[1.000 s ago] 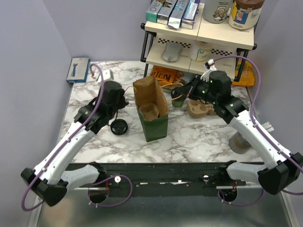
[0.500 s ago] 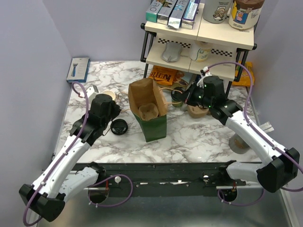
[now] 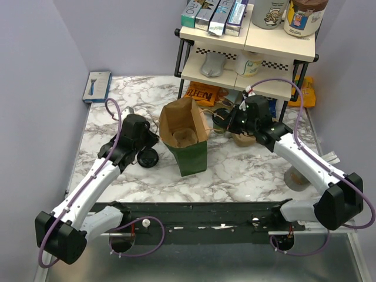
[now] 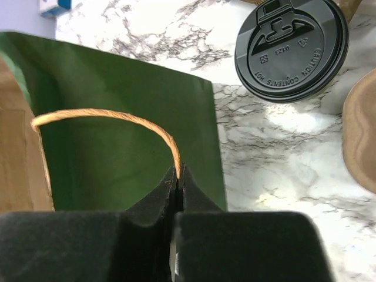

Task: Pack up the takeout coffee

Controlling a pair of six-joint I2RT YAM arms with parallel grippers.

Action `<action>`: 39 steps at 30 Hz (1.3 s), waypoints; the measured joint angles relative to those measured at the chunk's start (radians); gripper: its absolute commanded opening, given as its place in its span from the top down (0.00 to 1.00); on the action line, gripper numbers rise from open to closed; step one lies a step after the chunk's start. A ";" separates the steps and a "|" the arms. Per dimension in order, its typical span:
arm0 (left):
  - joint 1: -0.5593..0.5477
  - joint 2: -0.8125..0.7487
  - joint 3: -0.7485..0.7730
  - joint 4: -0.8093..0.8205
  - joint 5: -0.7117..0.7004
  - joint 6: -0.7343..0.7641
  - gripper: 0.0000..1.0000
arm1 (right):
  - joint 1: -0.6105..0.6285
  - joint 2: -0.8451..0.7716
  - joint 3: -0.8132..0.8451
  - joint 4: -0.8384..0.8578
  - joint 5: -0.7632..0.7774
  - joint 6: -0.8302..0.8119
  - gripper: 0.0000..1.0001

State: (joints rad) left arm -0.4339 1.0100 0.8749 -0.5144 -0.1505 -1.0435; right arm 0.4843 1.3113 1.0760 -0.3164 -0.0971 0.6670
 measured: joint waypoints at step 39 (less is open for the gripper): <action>0.118 0.076 0.298 -0.055 0.123 0.277 1.00 | -0.068 0.143 0.308 -0.187 0.121 -0.111 0.13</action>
State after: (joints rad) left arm -0.3161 1.0855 1.1725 -0.5697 -0.0273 -0.7670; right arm 0.4164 1.4544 1.3842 -0.5030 0.0238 0.5564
